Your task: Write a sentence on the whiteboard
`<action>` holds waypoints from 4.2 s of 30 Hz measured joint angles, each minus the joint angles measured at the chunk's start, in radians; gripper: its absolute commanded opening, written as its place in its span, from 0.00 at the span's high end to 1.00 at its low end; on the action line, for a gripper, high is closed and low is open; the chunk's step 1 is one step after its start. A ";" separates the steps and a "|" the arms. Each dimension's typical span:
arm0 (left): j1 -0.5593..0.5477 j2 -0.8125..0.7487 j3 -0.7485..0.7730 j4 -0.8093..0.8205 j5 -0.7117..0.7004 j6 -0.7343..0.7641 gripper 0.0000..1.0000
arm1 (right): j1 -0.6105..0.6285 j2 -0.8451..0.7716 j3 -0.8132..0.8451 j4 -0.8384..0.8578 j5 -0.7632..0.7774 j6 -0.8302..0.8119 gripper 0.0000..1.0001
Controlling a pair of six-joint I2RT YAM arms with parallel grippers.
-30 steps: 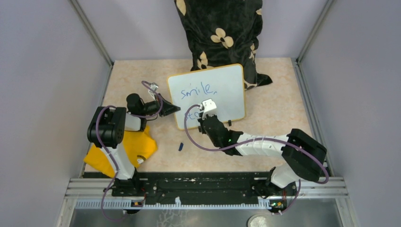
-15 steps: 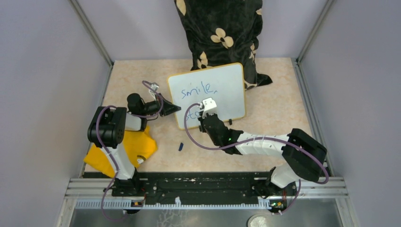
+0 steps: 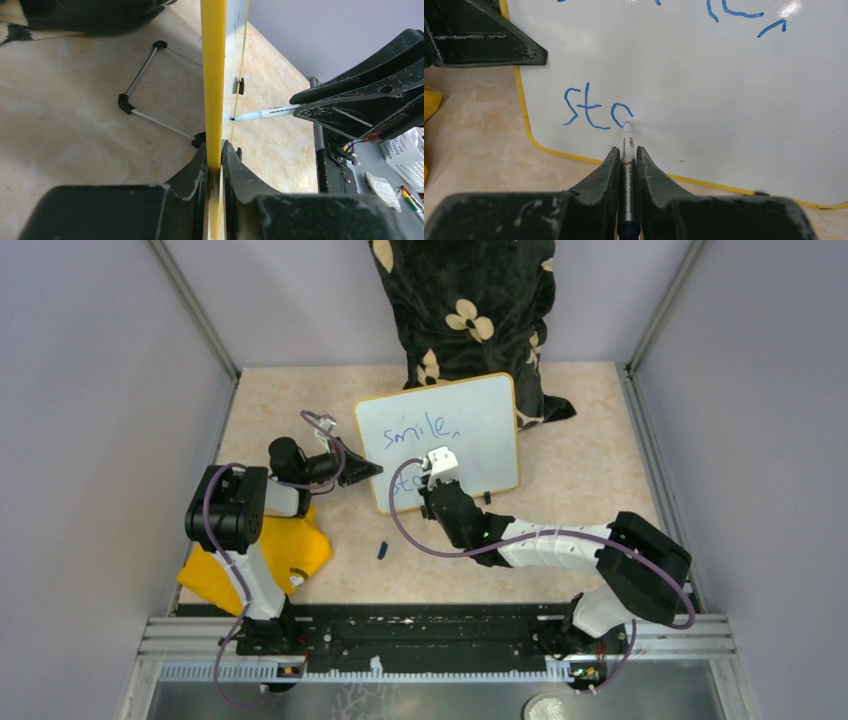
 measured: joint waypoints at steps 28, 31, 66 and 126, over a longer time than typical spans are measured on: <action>0.000 0.000 0.000 0.000 0.001 0.000 1.00 | -0.013 -0.016 0.000 0.018 0.005 -0.013 1.00; 0.000 0.000 0.000 0.000 0.001 0.001 1.00 | -0.013 -0.016 -0.002 0.018 0.004 -0.008 1.00; 0.000 0.000 0.000 -0.002 0.002 0.002 1.00 | -0.016 -0.096 -0.041 0.015 0.005 -0.003 1.00; 0.000 0.000 0.002 -0.007 0.003 0.003 1.00 | -0.085 -0.149 -0.076 0.013 0.021 0.034 1.00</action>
